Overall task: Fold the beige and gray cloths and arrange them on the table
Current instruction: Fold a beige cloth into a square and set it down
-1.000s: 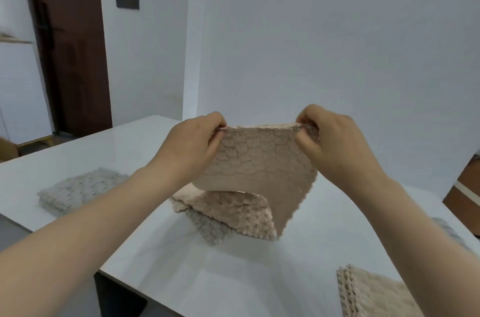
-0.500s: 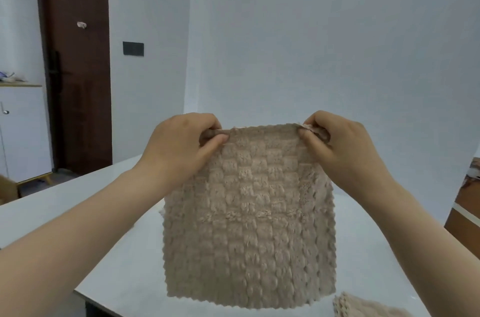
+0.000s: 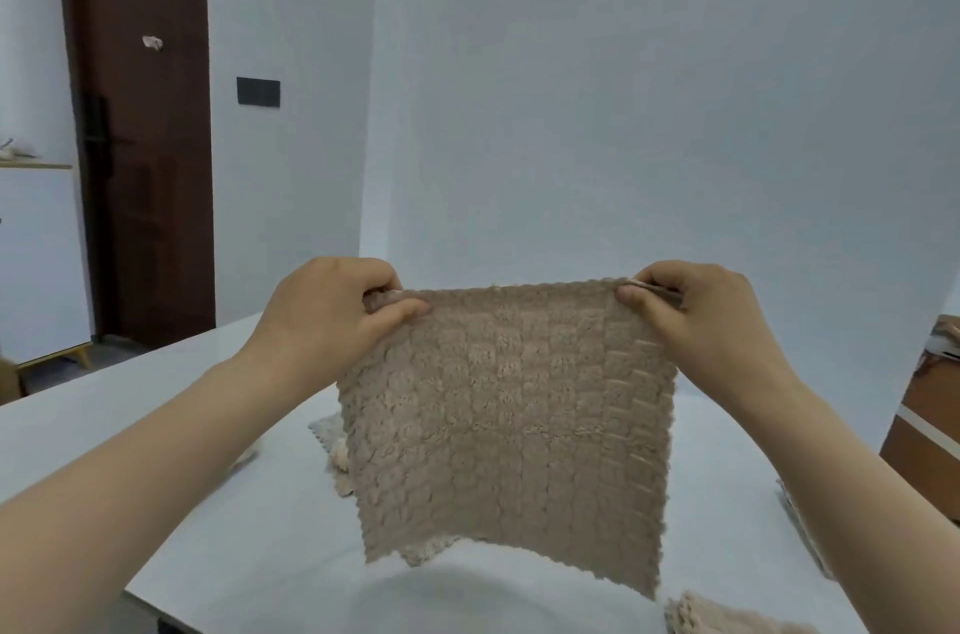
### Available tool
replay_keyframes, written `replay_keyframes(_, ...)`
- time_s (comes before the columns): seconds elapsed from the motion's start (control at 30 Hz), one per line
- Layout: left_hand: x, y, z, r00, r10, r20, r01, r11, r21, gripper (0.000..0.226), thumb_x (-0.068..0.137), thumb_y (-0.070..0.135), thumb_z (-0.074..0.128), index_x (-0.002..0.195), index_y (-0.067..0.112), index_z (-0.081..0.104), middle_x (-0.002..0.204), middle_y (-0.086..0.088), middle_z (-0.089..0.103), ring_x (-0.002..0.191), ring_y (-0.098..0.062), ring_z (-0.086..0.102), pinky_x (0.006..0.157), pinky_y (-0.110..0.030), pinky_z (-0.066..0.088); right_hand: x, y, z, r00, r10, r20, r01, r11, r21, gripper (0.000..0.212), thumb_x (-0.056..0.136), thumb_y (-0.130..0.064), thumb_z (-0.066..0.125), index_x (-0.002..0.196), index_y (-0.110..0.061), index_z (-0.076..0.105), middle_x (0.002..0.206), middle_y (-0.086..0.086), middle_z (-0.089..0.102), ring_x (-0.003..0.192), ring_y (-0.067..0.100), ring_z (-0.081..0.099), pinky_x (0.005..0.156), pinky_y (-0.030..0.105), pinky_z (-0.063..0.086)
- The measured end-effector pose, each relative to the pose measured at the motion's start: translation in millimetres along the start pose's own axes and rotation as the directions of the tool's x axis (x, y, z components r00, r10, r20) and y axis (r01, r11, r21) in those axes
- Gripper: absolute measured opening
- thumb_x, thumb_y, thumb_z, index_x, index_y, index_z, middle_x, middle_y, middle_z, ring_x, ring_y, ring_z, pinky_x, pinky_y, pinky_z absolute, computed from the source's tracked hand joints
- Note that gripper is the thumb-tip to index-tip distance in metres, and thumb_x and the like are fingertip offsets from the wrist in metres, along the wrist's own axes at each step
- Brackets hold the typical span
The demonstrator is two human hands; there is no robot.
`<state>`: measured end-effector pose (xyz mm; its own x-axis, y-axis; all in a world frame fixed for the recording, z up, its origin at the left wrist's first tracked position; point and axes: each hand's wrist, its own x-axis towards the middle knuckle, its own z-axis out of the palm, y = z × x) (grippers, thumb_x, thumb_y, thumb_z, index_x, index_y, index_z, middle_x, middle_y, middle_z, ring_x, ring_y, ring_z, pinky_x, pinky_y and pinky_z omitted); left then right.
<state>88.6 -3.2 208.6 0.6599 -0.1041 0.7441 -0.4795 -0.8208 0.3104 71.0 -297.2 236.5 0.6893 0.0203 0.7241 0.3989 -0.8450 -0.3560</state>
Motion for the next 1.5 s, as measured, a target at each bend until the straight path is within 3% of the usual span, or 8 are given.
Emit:
replay_keyframes(0.17,3,-9,7,1.000,-0.028,0.008,0.028,1.000,0.001,0.021,0.085,0.040,0.064,0.075,0.021,0.068,0.071,0.013,0.065,0.072,-0.010,0.059,0.064,-0.033,0.048,3,10,9,0.998,0.061,-0.001,-0.061,0.998,0.021,0.020,0.090,-0.025,0.064,0.076,-0.013,0.072,0.074,-0.003,0.072,0.077,0.012,0.067,0.069,0.032,0.053)
replay_keyframes(0.37,1,-8,16,0.992,-0.127,-0.005,0.125,0.985,-0.122,0.039,0.086,0.035,0.063,0.060,0.008,0.052,0.054,0.006,0.051,0.051,-0.009,0.044,0.052,-0.025,0.033,0,8,12,0.996,0.087,-0.022,-0.086,0.995,0.040,0.017,0.087,-0.020,0.065,0.073,-0.016,0.072,0.069,-0.007,0.070,0.070,0.005,0.063,0.061,0.022,0.046)
replay_keyframes(0.63,4,4,22,0.937,-0.335,0.096,0.344,0.838,-0.423,0.038,0.086,0.026,0.065,0.064,-0.004,0.057,0.050,-0.008,0.051,0.039,-0.007,0.051,0.042,-0.017,0.045,-1,5,12,0.986,0.138,0.090,-0.156,0.954,0.254,0.010,0.089,-0.020,0.062,0.090,-0.025,0.071,0.075,0.024,0.062,0.069,0.034,0.058,0.064,0.034,0.052)
replay_keyframes(0.77,0,13,26,0.916,-0.373,0.148,0.390,0.740,-0.548,0.038,0.083,0.032,0.070,0.062,0.002,0.059,0.045,0.000,0.053,0.039,-0.009,0.051,0.041,-0.019,0.046,-7,2,13,0.973,0.138,0.183,-0.192,0.926,0.324,0.020,0.089,-0.012,0.056,0.094,-0.028,0.068,0.060,0.022,0.049,0.056,0.018,0.049,0.053,0.015,0.048)
replay_keyframes(0.87,-5,18,30,0.908,-0.376,0.184,0.407,0.685,-0.605,0.031,0.083,0.030,0.070,0.069,0.003,0.065,0.057,-0.008,0.056,0.047,-0.011,0.053,0.043,-0.015,0.045,-13,-4,15,0.962,0.143,0.231,-0.228,0.887,0.401,0.020,0.089,-0.008,0.054,0.092,-0.024,0.065,0.067,0.032,0.055,0.056,0.020,0.050,0.050,0.017,0.046)
replay_keyframes(1.07,-16,23,41,0.872,-0.367,0.323,0.483,0.543,-0.687,0.016,0.084,0.022,0.069,0.088,0.006,0.071,0.082,-0.025,0.066,0.066,-0.021,0.062,0.060,-0.022,0.055,-23,-7,23,0.929,0.180,0.324,-0.321,0.829,0.458,0.019,0.088,0.000,0.049,0.085,-0.012,0.063,0.052,0.007,0.050,0.043,0.012,0.045,0.046,0.018,0.038)
replay_keyframes(1.3,-27,29,48,0.844,-0.389,0.370,0.523,0.441,-0.729,0.019,0.079,0.014,0.074,0.096,0.008,0.071,0.078,-0.008,0.069,0.064,-0.011,0.062,0.060,-0.016,0.052,-34,-18,24,0.913,0.136,0.384,-0.315,0.832,0.456,0.025,0.092,0.000,0.048,0.084,-0.010,0.069,0.053,0.004,0.063,0.040,0.006,0.050,0.049,0.016,0.042)
replay_keyframes(1.5,-37,39,49,0.840,-0.432,0.327,0.496,0.372,-0.784,0.011,0.071,0.010,0.079,0.078,0.013,0.071,0.067,-0.001,0.071,0.061,-0.007,0.064,0.057,-0.015,0.053,-44,-26,26,0.907,0.123,0.402,-0.318,0.826,0.465,0.022,0.093,-0.001,0.052,0.086,-0.011,0.070,0.060,0.005,0.069,0.044,0.001,0.055,0.050,0.014,0.046)
